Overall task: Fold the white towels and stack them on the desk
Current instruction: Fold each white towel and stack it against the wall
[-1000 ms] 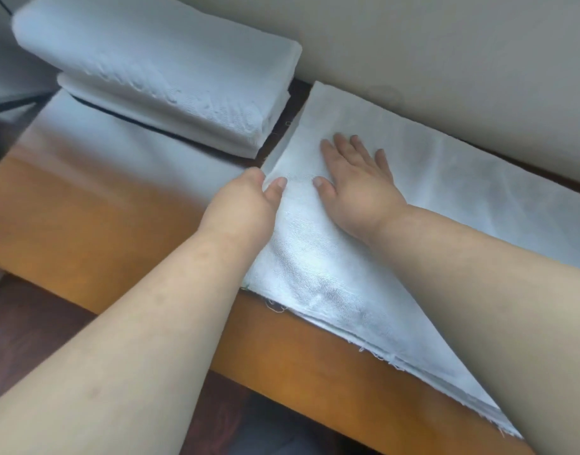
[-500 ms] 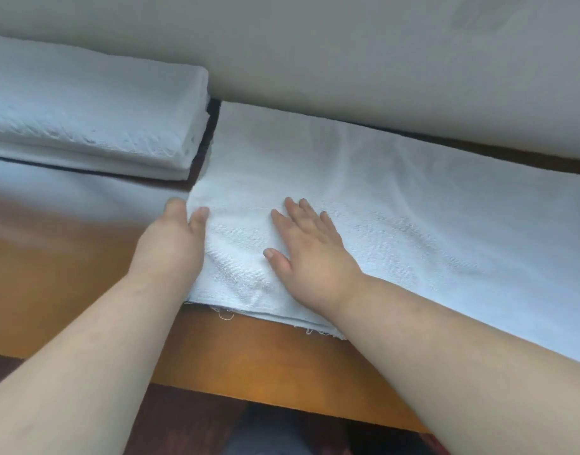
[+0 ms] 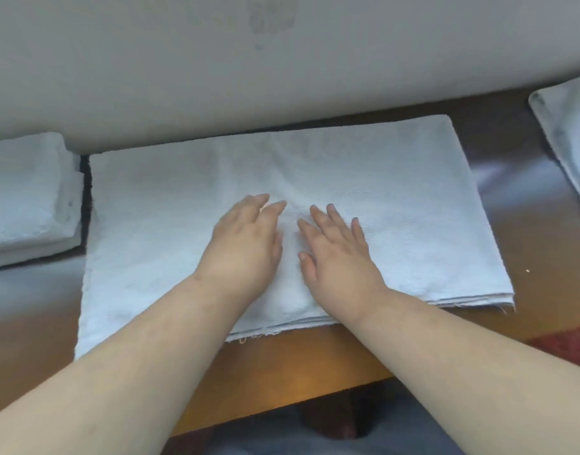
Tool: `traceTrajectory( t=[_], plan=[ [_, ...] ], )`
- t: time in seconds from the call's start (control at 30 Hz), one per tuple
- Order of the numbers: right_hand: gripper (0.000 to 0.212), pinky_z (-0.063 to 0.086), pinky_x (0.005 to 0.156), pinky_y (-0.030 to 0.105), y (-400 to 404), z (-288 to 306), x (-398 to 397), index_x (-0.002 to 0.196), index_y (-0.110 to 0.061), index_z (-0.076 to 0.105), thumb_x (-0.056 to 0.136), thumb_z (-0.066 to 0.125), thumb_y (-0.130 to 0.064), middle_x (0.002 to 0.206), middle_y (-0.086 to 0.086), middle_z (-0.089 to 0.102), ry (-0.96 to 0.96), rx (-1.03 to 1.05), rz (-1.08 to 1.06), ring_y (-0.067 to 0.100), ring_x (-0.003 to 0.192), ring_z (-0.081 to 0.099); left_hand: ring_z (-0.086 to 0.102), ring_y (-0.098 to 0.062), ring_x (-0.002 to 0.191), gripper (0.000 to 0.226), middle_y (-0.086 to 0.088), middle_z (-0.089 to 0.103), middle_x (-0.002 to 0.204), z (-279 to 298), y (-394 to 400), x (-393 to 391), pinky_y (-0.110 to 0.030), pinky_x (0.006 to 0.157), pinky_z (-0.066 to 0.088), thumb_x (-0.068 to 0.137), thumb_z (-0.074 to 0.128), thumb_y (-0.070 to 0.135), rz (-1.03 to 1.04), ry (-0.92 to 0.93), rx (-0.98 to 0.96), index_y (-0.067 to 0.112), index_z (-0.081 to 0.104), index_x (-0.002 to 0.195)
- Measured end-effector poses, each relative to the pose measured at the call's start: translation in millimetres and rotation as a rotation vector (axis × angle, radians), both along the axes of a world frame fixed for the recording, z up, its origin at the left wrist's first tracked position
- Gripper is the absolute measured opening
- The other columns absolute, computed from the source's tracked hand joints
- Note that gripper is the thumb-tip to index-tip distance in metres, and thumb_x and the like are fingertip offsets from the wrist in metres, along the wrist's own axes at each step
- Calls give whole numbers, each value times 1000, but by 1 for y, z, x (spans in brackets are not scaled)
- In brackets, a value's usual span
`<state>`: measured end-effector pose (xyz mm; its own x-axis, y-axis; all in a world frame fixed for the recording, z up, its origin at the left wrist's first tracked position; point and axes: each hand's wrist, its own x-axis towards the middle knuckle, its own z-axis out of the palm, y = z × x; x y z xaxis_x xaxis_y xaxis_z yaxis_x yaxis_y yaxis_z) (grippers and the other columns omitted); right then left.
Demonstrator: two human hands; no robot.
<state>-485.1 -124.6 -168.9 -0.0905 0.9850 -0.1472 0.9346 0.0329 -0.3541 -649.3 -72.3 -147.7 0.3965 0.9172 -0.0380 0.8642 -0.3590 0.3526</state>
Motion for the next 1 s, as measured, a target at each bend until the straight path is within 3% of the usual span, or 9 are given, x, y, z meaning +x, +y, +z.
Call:
traceTrajectory(
  t=[0.13, 0.3, 0.43, 0.7, 0.87, 0.93, 1.0],
  plan=[
    [52, -6, 120, 43, -24, 1, 62, 152, -23, 30, 101, 33, -33, 163, -1, 16, 1, 32, -277, 17, 151, 0, 15, -27, 147, 53, -7, 22, 159, -8, 25, 80, -37, 117, 13, 101, 38, 32, -172, 45, -81, 21, 28, 152],
    [57, -3, 121, 45, -54, -8, 151, 155, -23, 21, 101, 31, -38, 165, 1, 8, -69, -47, -519, 17, 151, -5, 8, -31, 148, 55, -7, 15, 161, -16, 48, 181, -48, 118, 10, 101, 32, 38, -330, 162, -66, 27, 20, 153],
    [72, -5, 121, 46, -59, -19, 189, 157, -26, 5, 95, 18, -59, 165, 0, -3, -170, -102, -440, 16, 150, -11, -8, -32, 148, 60, -2, -3, 163, -36, 69, 245, -61, 114, 0, 95, 21, 59, -314, 313, -116, 41, 5, 151],
    [77, -4, 121, 49, -41, -22, 265, 156, -26, -4, 91, 11, -64, 164, -1, -10, -196, -130, -436, 17, 149, -17, -15, -34, 147, 66, 0, -13, 162, -51, 87, 316, -66, 111, -6, 90, 14, 67, -277, 355, -54, 45, -4, 149],
    [73, -9, 120, 49, -26, -10, 272, 156, -20, 10, 90, 31, -42, 165, 3, -4, -152, -107, -441, 18, 149, -15, -14, -32, 147, 64, 0, -11, 163, -47, 88, 335, -63, 112, -6, 93, 17, 63, -274, 345, -52, 42, -2, 151],
    [73, -10, 120, 45, -12, -4, 251, 155, -20, 18, 85, 33, -30, 165, 1, 6, -62, 4, -339, 17, 150, -9, -9, -28, 149, 61, -2, -5, 163, -44, 90, 323, -57, 115, -4, 97, 22, 55, -278, 268, -64, 37, 5, 153],
    [72, -9, 120, 41, 3, -5, 226, 156, -22, 15, 86, 31, -26, 164, -4, 10, 11, 54, -209, 15, 150, -4, -6, -26, 149, 59, -4, -1, 163, -45, 92, 300, -50, 118, -3, 99, 26, 47, -242, 200, -77, 31, 9, 154]
  ],
)
